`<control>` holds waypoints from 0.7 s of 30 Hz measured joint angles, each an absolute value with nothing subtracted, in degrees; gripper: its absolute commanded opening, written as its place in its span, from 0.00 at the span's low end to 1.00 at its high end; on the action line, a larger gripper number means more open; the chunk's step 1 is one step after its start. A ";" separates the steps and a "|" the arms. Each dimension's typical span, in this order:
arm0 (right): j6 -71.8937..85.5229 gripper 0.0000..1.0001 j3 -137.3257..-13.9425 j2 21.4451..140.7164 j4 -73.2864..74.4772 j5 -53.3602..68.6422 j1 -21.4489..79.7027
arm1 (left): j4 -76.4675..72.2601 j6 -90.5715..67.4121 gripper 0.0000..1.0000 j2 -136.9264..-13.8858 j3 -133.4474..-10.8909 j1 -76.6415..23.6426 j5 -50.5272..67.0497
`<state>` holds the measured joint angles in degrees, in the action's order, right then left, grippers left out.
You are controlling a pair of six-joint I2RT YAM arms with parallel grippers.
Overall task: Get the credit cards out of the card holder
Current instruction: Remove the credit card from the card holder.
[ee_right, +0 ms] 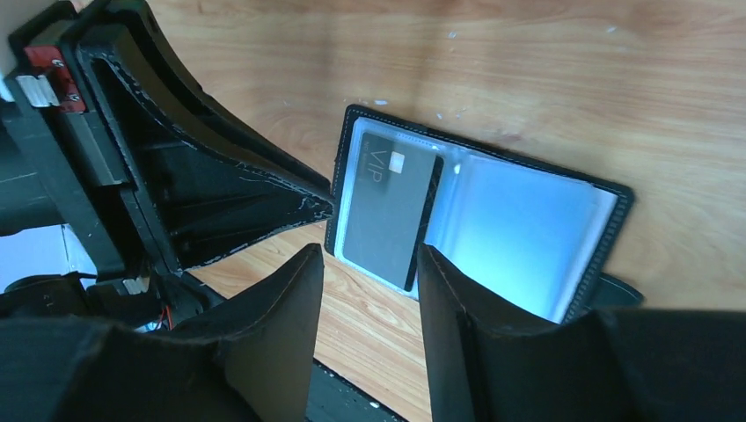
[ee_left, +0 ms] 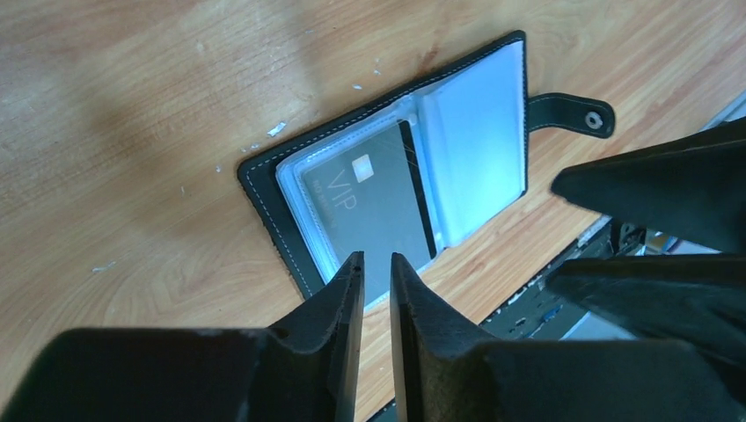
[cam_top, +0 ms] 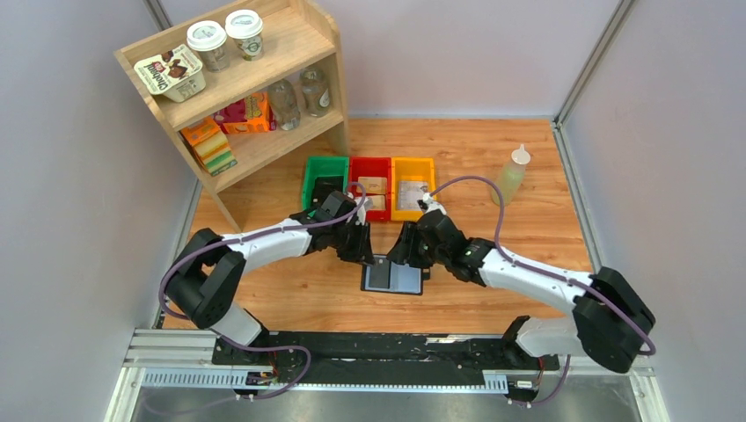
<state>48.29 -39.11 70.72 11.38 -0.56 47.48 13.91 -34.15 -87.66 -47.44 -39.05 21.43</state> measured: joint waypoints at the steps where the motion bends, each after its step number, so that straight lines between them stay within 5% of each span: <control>1: 48.47 0.45 -39.05 72.51 9.76 0.49 47.48 | 13.98 -34.13 0.20 -88.20 -47.44 -39.07 21.30; 21: 54.00 0.39 -35.03 87.26 -4.34 10.85 45.95 | 14.35 -33.15 0.00 -92.71 -46.37 -39.31 20.97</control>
<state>54.00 -35.03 87.26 -4.34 10.85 45.95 14.35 -33.15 -92.71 -46.37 -39.31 20.97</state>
